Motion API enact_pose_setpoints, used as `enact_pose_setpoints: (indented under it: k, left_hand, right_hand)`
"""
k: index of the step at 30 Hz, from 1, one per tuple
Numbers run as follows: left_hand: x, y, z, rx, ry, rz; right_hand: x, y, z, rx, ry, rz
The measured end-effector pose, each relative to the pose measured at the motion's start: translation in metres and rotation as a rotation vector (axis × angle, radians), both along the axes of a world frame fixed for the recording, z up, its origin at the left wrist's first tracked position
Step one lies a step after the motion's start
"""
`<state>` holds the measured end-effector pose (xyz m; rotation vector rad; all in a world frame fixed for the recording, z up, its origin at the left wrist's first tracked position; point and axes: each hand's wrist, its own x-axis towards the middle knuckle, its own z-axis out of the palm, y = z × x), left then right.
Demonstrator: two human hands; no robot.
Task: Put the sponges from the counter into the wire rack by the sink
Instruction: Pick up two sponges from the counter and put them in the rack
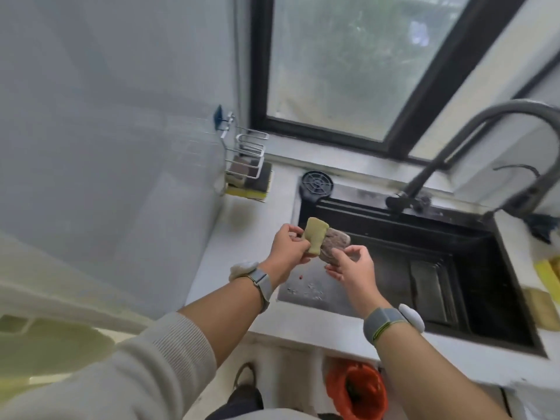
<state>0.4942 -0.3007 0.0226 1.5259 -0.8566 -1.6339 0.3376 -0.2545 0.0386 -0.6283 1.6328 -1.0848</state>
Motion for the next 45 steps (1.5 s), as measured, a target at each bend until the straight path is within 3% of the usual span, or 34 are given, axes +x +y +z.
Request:
enact_pose_setpoints:
  k: [12, 27, 37, 45]
  left_hand:
    - [0.087, -0.048, 0.002, -0.042, 0.016, 0.209]
    - [0.073, -0.130, 0.012, -0.010, 0.101, 0.480]
    - [0.089, -0.139, 0.004, -0.106, -0.125, 0.679]
    - [0.106, -0.140, 0.001, -0.094, -0.187, 0.758]
  right_hand:
    - [0.086, -0.073, 0.009, -0.056, 0.089, 0.133]
    - [0.078, -0.187, 0.015, -0.163, 0.094, 0.156]
    - [0.101, -0.214, 0.004, -0.150, 0.059, 0.255]
    - [0.125, -0.228, 0.006, -0.142, 0.022, 0.294]
